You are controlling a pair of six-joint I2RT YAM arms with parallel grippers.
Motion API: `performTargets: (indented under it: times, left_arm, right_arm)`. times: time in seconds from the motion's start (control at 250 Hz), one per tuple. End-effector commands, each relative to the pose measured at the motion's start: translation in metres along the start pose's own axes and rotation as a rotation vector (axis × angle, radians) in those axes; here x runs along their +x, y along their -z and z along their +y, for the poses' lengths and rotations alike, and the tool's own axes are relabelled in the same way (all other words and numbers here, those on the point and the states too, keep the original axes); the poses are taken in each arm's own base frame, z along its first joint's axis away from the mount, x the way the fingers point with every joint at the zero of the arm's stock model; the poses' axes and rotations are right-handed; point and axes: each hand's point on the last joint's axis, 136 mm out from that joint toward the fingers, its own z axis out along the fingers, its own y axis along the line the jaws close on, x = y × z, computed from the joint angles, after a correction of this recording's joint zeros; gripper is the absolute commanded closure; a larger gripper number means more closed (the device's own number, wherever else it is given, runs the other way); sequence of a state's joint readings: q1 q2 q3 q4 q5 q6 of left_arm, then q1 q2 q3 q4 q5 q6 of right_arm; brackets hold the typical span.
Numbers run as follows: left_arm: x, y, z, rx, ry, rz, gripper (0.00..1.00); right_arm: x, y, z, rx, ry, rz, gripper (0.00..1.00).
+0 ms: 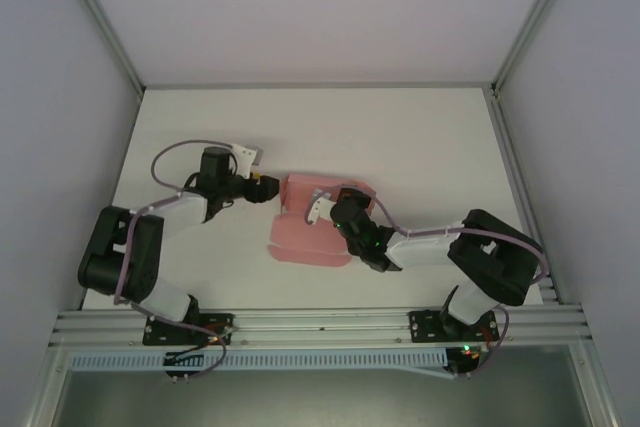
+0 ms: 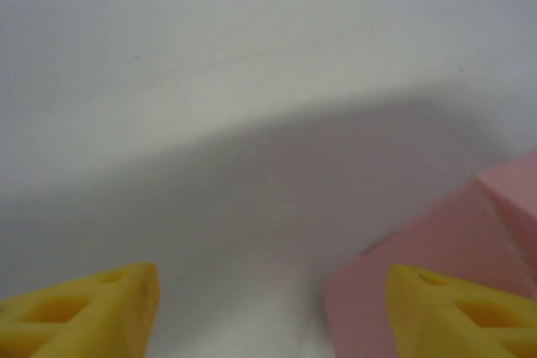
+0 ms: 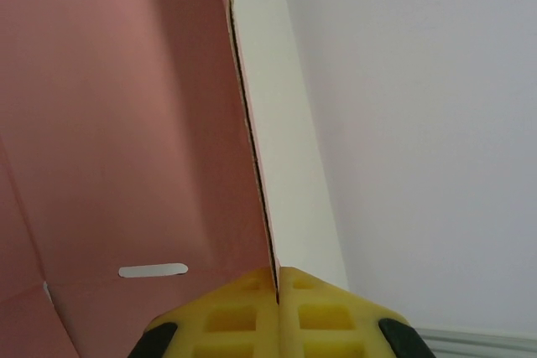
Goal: Assemble paper box
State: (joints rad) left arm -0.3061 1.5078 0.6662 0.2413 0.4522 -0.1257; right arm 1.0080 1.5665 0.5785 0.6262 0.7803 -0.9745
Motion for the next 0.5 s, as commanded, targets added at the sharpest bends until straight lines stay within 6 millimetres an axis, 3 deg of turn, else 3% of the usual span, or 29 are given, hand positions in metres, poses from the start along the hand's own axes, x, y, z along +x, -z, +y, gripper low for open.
performTargets:
  times: [0.0, 0.144, 0.347, 0.499]
  left_arm:
    - [0.007, 0.009, -0.021, 0.053, -0.04, -0.012, 0.34]
    - [0.014, 0.01, -0.036, 0.078, -0.087, -0.034, 0.38]
    - [0.021, -0.005, -0.052, 0.124, -0.123, -0.02, 0.5]
    - [0.029, -0.01, -0.049, 0.107, -0.116, -0.031, 0.52]
  right_arm:
    - [0.005, 0.004, 0.003, 0.003, -0.004, 0.02, 1.0]
    - [0.003, 0.005, 0.002, 0.005, -0.008, 0.018, 1.0]
    - [0.0, 0.004, 0.007, -0.01, 0.009, 0.024, 1.0]
    - [0.001, 0.007, 0.01, 0.001, 0.043, 0.009, 1.0]
